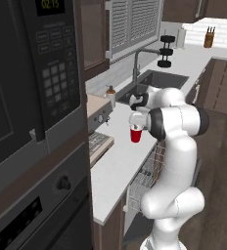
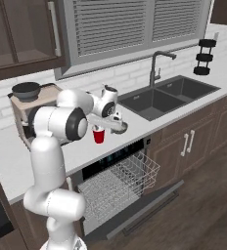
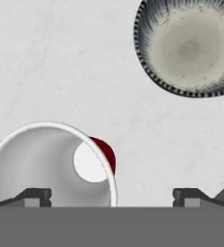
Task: Pick up the cup and bowl from the counter, place them in the dishwasher, and close the dishwasher door.
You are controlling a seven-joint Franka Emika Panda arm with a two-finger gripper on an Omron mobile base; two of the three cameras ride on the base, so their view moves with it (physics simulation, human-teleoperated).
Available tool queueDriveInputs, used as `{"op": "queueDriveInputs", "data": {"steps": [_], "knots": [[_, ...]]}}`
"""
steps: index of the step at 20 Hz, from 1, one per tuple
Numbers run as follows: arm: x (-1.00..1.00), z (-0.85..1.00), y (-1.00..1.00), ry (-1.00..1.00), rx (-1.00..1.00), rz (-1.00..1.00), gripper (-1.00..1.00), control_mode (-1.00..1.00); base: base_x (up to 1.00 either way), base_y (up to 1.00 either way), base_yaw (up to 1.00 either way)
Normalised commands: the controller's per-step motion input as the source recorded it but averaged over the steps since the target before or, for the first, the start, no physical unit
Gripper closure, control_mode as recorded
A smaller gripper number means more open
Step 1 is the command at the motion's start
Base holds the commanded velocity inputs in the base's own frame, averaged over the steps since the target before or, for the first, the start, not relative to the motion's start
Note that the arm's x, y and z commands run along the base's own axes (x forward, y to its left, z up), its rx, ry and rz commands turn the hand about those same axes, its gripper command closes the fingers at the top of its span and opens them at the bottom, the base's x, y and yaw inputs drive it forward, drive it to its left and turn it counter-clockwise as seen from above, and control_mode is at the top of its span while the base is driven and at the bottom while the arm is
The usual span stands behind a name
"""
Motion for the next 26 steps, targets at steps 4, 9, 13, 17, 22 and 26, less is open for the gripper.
{"op": "queueDriveInputs", "data": {"steps": [4, 9, 13, 17, 22, 26], "knots": [[0.0, -0.39, 0.0, 0.0, 0.0, -0.01, -1.0, -1.0, 0.0, 0.0, 0.0], [0.0, -0.26, 0.0, 0.0, 0.0, -0.02, -1.0, -1.0, 0.0, 0.0, 0.0], [0.0, -0.22, 0.0, 0.0, 0.0, -0.02, 1.0, -1.0, 0.0, 0.0, 0.0], [0.0, -0.06, 0.0, 0.0, 0.0, -0.01, 1.0, -1.0, 0.0, 0.0, 0.0], [-0.08, 0.0, -0.05, 0.0, 0.02, 0.0, 1.0, -1.0, 0.0, 0.0, 0.0], [-0.87, 0.02, -0.34, -0.26, 0.08, 0.14, 1.0, -1.0, 0.0, 0.0, 0.0]]}}
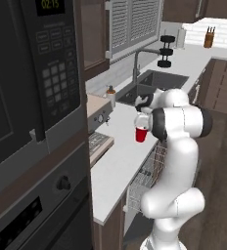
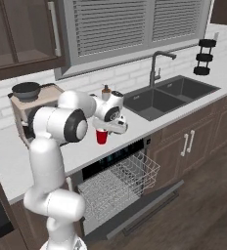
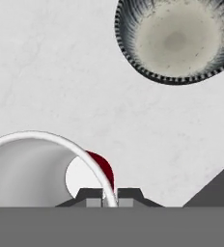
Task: Pick up the cup and bowl from the counter, place them in the dishwasher, and close the dishwasher door.
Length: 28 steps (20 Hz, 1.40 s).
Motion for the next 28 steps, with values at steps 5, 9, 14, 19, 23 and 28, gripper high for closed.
{"op": "queueDriveInputs", "data": {"steps": [5, 9, 14, 19, 23, 28], "knots": [[-1.0, 0.13, -0.41, -0.29, 0.0, 0.36, 1.0, -1.0, 0.0, 0.0, 0.0], [-0.94, 0.0, -0.6, -0.15, 0.0, 0.62, 1.0, -1.0, 0.0, 0.0, 0.0], [-0.72, -0.28, -0.32, 0.0, 0.0, 0.49, 1.0, -1.0, 0.0, 0.0, 0.0], [-0.23, -0.45, -0.38, -0.04, 0.06, 0.24, 1.0, -1.0, 0.0, 0.0, 0.0], [-0.14, -0.33, -0.24, -0.2, 0.21, 0.07, 1.0, -1.0, 0.0, 0.0, 0.0], [0.11, -0.14, -0.4, -0.17, 0.28, 0.0, 1.0, -1.0, 0.0, 0.0, 0.0]]}}
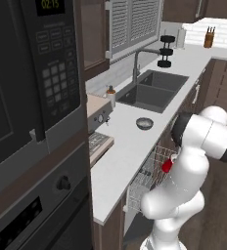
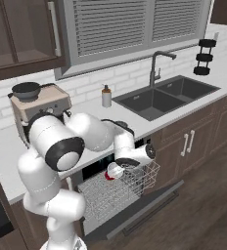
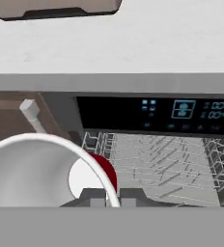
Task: Pick up the cup and bowl from the counter, place them in the dishwasher, and close the dishwasher door.
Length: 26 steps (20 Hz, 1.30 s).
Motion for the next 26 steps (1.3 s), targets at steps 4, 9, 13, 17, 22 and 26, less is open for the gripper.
{"op": "queueDriveInputs", "data": {"steps": [4, 9, 13, 17, 22, 26], "knots": [[0.01, -0.38, -0.24, -0.24, 0.39, 0.0, 1.0, -1.0, 0.0, 0.0, 0.0], [0.02, -0.16, 0.19, -0.2, 0.08, -0.01, 1.0, -1.0, 0.0, 0.0, 0.0], [0.0, -0.05, 0.43, -0.09, 0.03, -0.04, 1.0, -1.0, 0.0, 0.0, 0.0], [0.07, 0.0, 0.32, 0.11, 0.0, -0.09, 1.0, -1.0, 0.0, 0.0, 0.0], [0.17, -0.15, 0.0, 0.12, -0.03, -0.14, 1.0, -1.0, 0.0, 0.0, 0.0], [0.31, -0.29, 0.0, 0.14, -0.05, -0.11, 1.0, -1.0, 0.0, 0.0, 0.0]]}}
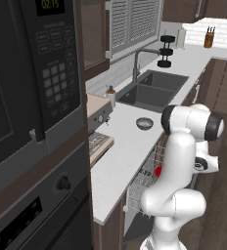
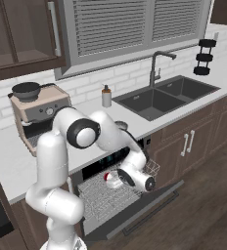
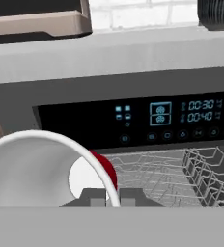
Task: Pick up the cup and bowl from the counter, place them in the dishwasher, and close the dishwasher door.
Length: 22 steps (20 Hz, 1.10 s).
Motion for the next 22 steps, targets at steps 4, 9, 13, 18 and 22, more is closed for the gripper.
{"op": "queueDriveInputs", "data": {"steps": [4, 9, 13, 18, 22], "knots": [[0.25, -0.39, 0.03, 0.19, -0.13, -0.1, 1.0, -1.0, 0.0, 0.0, 0.0], [0.31, -0.49, 0.0, 0.14, -0.11, -0.01, 1.0, -1.0, 0.0, 0.0, 0.0], [0.15, -0.08, -0.04, 0.01, 0.0, 0.0, 1.0, -1.0, 0.0, 0.0, 0.0], [0.09, -0.14, -0.08, 0.03, 0.0, 0.01, 1.0, -1.0, 0.0, 0.0, 0.0], [0.12, -0.43, -0.01, 0.13, 0.0, 0.0, 1.0, -1.0, 0.0, 0.0, 0.0]]}}
